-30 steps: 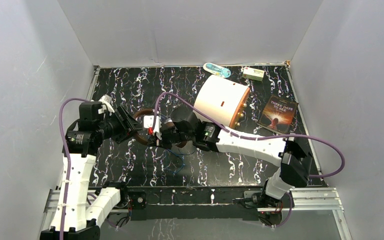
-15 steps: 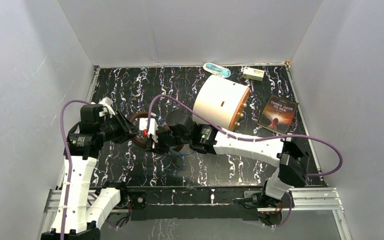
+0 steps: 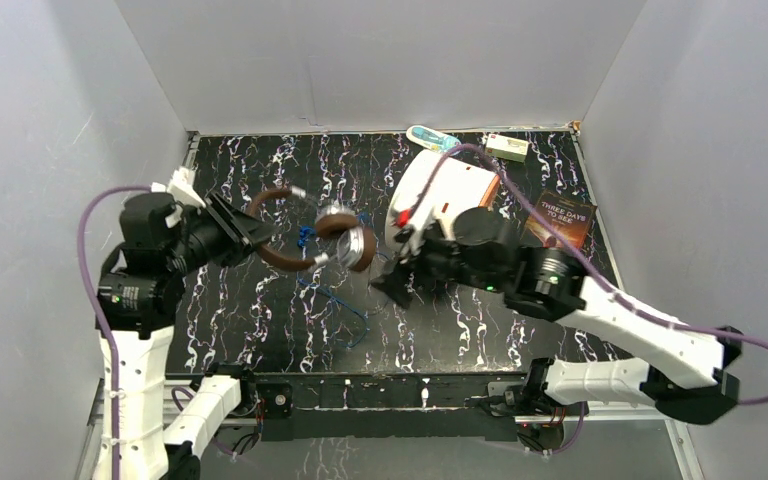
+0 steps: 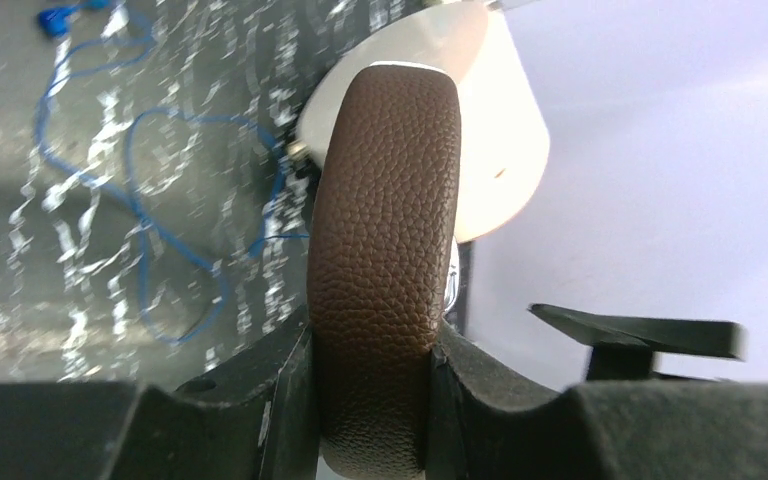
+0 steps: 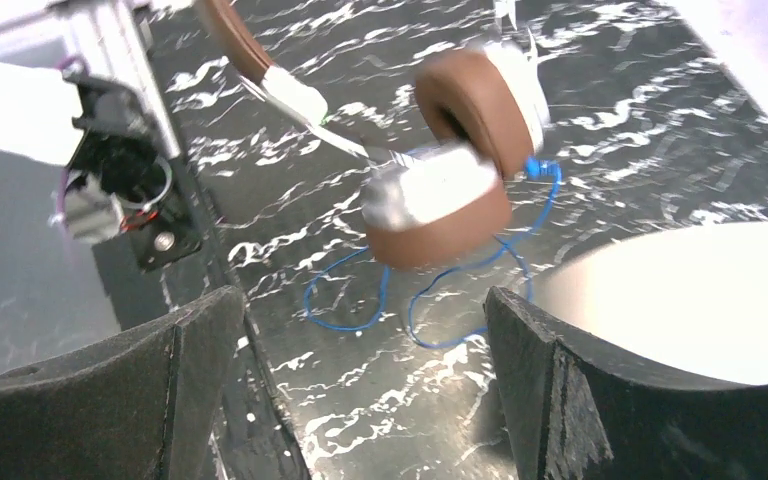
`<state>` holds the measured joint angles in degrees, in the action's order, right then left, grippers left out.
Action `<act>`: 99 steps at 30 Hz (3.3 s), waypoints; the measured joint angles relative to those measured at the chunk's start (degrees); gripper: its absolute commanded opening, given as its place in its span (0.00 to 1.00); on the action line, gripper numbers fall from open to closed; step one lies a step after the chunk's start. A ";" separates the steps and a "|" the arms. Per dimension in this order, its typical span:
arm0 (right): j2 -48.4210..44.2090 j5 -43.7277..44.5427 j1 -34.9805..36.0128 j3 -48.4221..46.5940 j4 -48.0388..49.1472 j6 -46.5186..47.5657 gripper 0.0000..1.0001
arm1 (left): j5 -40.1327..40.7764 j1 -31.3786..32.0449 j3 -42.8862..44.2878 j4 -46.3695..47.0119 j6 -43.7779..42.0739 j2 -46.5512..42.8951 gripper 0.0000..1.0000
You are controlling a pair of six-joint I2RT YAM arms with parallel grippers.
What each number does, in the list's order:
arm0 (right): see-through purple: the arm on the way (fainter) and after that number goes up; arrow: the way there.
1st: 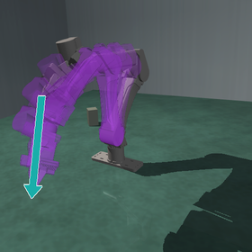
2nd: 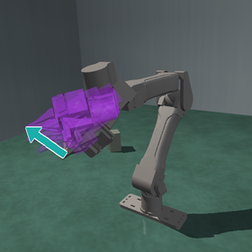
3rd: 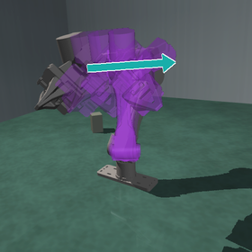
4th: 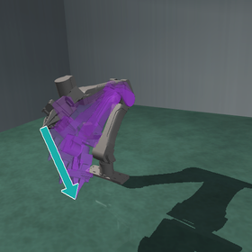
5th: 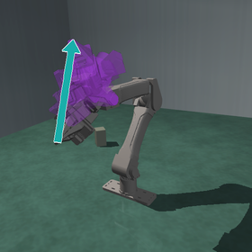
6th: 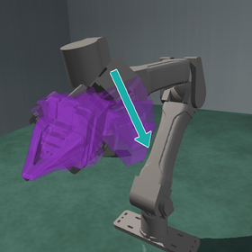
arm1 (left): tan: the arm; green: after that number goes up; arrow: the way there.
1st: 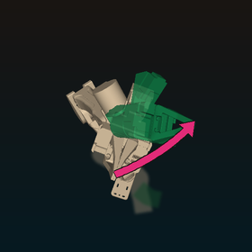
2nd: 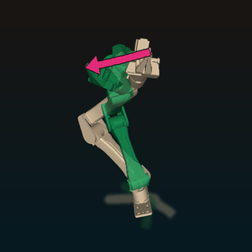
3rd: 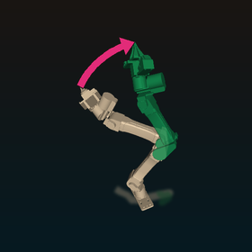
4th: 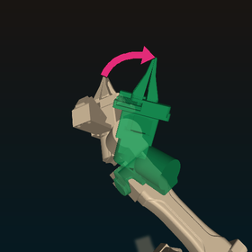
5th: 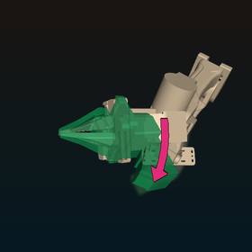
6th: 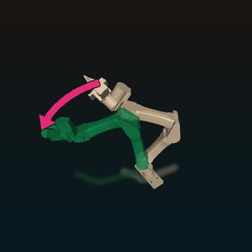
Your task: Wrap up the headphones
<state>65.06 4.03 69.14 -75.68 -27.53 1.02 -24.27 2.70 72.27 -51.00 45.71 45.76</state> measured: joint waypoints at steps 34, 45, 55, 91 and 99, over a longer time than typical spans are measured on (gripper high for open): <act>-6.29 -24.15 -26.38 25.75 50.53 -9.38 0.85 | -18.03 0.02 33.90 33.66 39.08 13.44 0.00; -1.66 -28.26 -26.38 26.86 64.19 -13.31 0.18 | -22.40 0.04 32.39 42.97 43.93 12.66 0.00; -9.66 -14.88 -27.15 13.05 38.16 -1.18 0.03 | -30.36 0.04 25.81 34.27 20.41 8.63 0.00; 5.88 -44.15 -26.56 -3.58 30.23 -43.43 0.16 | 33.53 0.24 -17.75 44.30 3.98 -11.13 0.00; 8.94 -39.52 -17.53 -3.17 45.11 -48.00 0.15 | 31.43 0.26 -19.19 57.83 21.64 -2.62 0.00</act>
<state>74.00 -35.48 51.62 -78.85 17.58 -46.98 7.16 2.96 53.08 6.83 67.35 43.13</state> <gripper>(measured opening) 0.141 0.305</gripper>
